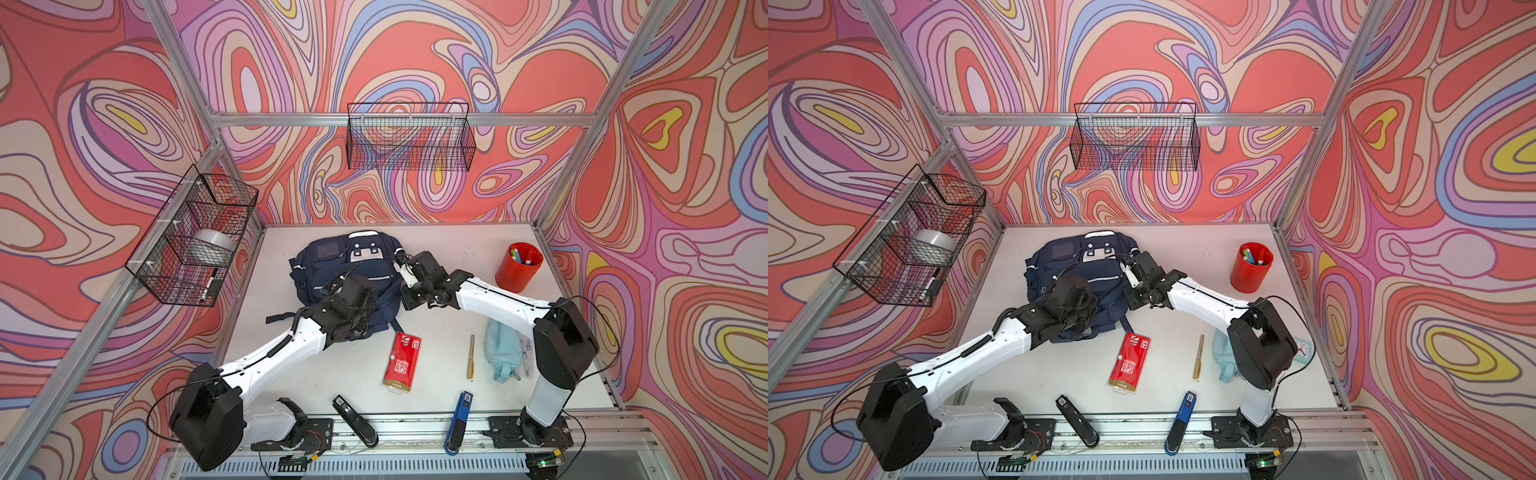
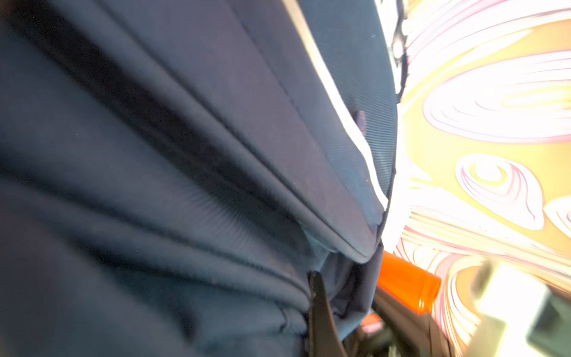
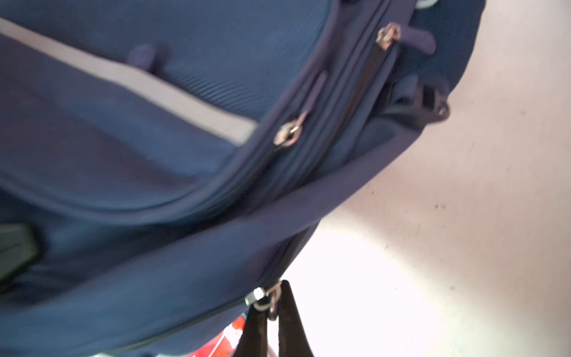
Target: Pack the student bag
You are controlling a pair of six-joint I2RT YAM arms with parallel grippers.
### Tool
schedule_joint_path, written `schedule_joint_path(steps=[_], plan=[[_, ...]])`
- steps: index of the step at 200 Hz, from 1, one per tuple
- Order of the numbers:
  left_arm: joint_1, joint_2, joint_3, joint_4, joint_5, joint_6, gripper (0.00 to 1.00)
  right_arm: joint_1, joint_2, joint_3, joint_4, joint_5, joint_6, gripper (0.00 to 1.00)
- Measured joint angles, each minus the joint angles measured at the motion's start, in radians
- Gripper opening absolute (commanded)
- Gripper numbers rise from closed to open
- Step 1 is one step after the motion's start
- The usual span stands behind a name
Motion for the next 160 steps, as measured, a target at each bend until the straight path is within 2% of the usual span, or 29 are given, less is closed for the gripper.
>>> schedule_joint_path(steps=[29,90,120,144,148,154,160], plan=[[0.048,-0.029,-0.028,-0.02,0.07,0.062,0.0,-0.064,0.095,0.054,0.011,-0.059,-0.049,0.0],[0.078,-0.144,-0.029,-0.136,0.066,0.148,0.0,-0.129,0.356,0.242,0.0,-0.087,-0.088,0.0],[0.084,-0.127,-0.04,-0.134,0.067,0.153,0.0,-0.129,0.389,0.277,-0.001,-0.1,-0.093,0.0],[0.084,-0.092,-0.05,-0.126,0.074,0.161,0.0,-0.133,0.375,0.238,0.038,-0.091,-0.092,0.0],[0.084,-0.085,-0.05,-0.125,0.075,0.164,0.08,-0.134,0.372,0.23,0.044,-0.089,-0.092,0.0],[0.083,-0.074,-0.048,-0.125,0.076,0.171,0.26,-0.136,0.369,0.22,0.051,-0.088,-0.092,0.0],[0.083,-0.062,-0.044,-0.127,0.077,0.184,0.45,-0.137,0.369,0.218,0.053,-0.088,-0.095,0.15]])
